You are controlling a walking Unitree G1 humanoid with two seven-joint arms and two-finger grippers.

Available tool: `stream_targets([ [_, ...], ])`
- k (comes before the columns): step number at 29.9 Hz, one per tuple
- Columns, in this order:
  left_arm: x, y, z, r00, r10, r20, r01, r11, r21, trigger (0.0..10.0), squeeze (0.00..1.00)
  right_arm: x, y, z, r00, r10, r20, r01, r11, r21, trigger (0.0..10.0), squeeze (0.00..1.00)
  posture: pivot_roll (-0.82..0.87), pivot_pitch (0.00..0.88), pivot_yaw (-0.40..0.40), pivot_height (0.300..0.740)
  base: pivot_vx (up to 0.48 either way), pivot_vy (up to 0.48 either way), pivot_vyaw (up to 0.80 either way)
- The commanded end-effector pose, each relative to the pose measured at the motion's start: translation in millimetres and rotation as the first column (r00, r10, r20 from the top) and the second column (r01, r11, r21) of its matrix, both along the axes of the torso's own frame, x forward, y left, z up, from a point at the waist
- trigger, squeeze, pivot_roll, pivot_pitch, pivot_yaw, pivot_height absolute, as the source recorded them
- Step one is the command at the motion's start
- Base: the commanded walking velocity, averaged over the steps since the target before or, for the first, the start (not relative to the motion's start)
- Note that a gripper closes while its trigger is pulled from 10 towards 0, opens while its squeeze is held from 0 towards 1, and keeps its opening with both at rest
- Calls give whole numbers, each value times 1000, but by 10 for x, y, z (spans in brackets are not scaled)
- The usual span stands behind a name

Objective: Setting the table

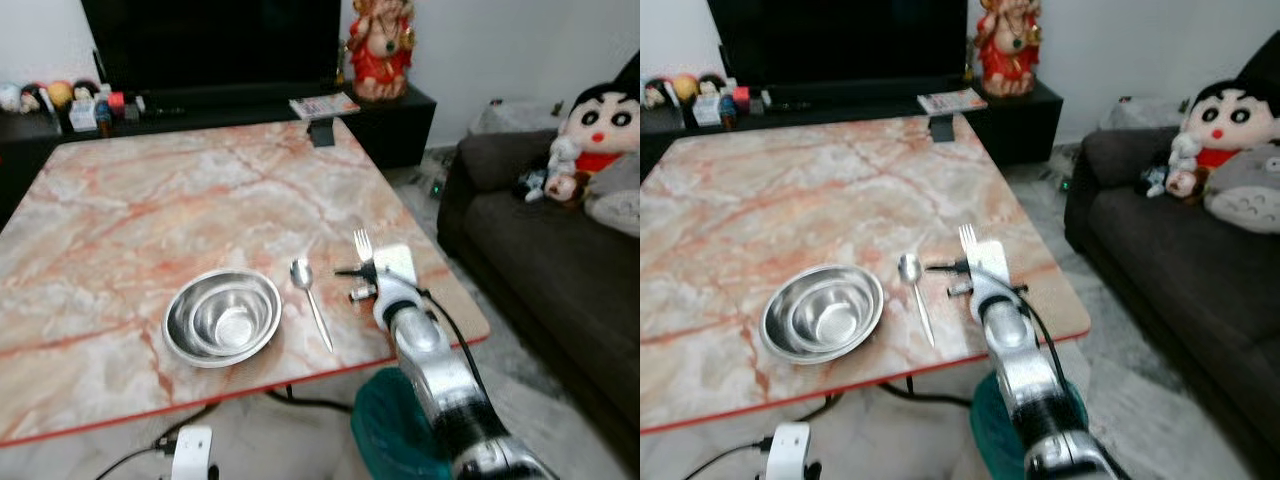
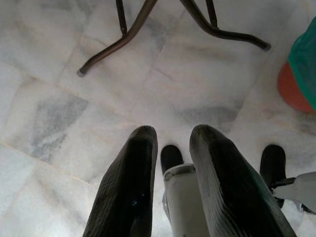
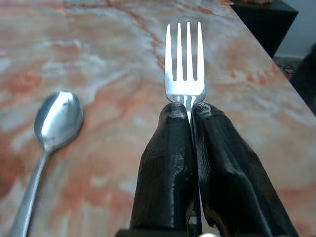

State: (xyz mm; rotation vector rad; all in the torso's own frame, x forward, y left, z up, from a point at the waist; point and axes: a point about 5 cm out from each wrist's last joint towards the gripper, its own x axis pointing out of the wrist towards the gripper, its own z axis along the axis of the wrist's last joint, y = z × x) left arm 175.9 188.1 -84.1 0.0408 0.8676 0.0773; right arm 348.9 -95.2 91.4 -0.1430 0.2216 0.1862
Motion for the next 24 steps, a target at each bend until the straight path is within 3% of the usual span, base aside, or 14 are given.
stream_targets([
  [1, -30, 4, -18, 1000, 0, -19, 0, 1000, -2, 10000, 0, 8, 19, -41, 1000, 0, -22, 0, 1000, 23, 10000, 0, -22, 0, -12, 740, 0, 0, 0],
  [17, -62, 33, -27, 1000, 14, -25, -14, 1000, 6, 10000, 0, -56, 252, -248, 993, 49, -105, -43, 997, 57, 10000, 0, -2, 0, -12, 740, 0, 0, 0],
  [24, -62, 32, -27, 1000, 15, -24, -15, 1000, 4, 10000, 0, -52, 258, -256, 993, 50, -103, -44, 998, 54, 10000, 0, -6, 3, -9, 740, 0, 0, 0],
])
